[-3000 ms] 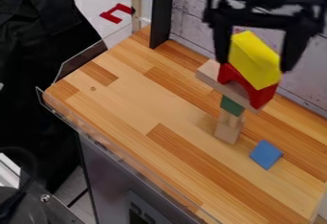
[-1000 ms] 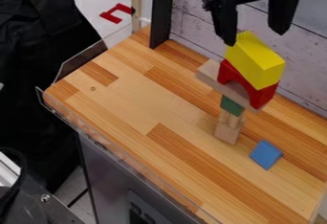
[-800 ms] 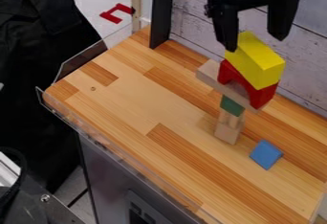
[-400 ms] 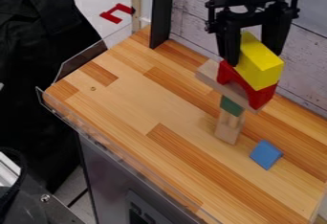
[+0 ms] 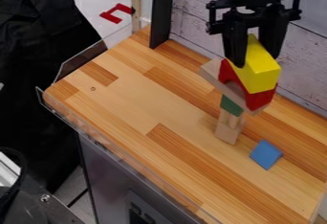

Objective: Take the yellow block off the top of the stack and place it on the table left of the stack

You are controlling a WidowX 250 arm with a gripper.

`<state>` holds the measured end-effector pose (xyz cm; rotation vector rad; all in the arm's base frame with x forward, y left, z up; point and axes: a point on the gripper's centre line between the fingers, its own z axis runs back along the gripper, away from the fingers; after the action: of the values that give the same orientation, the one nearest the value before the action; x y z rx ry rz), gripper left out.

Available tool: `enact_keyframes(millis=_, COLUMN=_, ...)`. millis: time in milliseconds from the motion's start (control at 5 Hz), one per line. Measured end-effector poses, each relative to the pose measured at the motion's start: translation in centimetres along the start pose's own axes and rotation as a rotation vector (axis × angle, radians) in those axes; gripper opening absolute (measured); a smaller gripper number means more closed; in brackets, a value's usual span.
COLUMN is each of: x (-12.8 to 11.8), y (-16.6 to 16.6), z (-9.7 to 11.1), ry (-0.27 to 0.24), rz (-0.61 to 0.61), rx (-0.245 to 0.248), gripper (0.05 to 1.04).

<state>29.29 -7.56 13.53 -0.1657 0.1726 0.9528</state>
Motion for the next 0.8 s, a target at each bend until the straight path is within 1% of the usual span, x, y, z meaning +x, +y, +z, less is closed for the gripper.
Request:
enact_keyframes(millis=200, x=0.3, y=-0.5, z=0.6, ry=0.007, rz=0.012, rx=-0.045, gripper=0.552)
enact_keyframes(millis=400, x=2.0, y=-0.4, z=2.2, ry=-0.002, rz=0.076, rx=-0.112, gripper=0.552)
enact_keyframes(millis=600, x=4.0, y=0.5, z=3.5, ry=0.002, rz=0.173, rx=-0.175, gripper=0.552)
enact_keyframes(millis=800, x=6.8, y=3.1, z=5.1, ry=0.001, rz=0.318, rx=-0.255, gripper=0.552)
